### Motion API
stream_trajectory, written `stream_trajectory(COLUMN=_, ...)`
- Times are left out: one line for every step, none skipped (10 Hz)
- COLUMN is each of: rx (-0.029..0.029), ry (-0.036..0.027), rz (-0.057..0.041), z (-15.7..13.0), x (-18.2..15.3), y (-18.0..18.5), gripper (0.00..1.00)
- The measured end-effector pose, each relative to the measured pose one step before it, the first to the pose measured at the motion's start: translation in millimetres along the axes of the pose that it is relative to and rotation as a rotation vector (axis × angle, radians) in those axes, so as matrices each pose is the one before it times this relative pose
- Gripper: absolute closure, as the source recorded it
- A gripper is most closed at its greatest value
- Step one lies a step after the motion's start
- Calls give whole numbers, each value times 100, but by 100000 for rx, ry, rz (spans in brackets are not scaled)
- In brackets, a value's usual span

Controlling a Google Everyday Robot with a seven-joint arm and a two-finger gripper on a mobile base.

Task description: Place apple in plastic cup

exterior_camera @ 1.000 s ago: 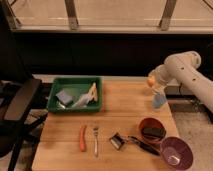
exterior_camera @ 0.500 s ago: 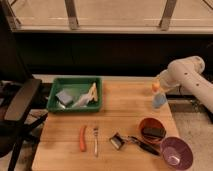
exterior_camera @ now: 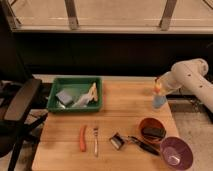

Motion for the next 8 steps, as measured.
stream_trajectory(rx=-317, ry=-310, rz=524, z=162, x=81, y=208, gripper=33)
stream_trajectory(rx=-156, ry=-113, rz=430, z=68, x=10, y=168, gripper=33)
stream_trajectory(rx=52, ry=12, rz=770, z=73, x=113, y=224, gripper=33)
stream_trajectory(rx=338, ry=432, rz=750, z=-96, x=317, y=185, gripper=33)
stream_trajectory(rx=198, ry=314, rz=999, z=-97, x=380, y=298, gripper=33)
stream_trajectory(rx=146, ry=112, rz=411, z=-36, x=153, y=114, gripper=33)
stream_trajectory(rx=1446, ry=-565, rz=-16, z=-150, x=-48, y=120, gripper=33)
stream_trajectory(rx=2117, ry=23, rz=-1, z=-345, x=243, y=101, gripper=33)
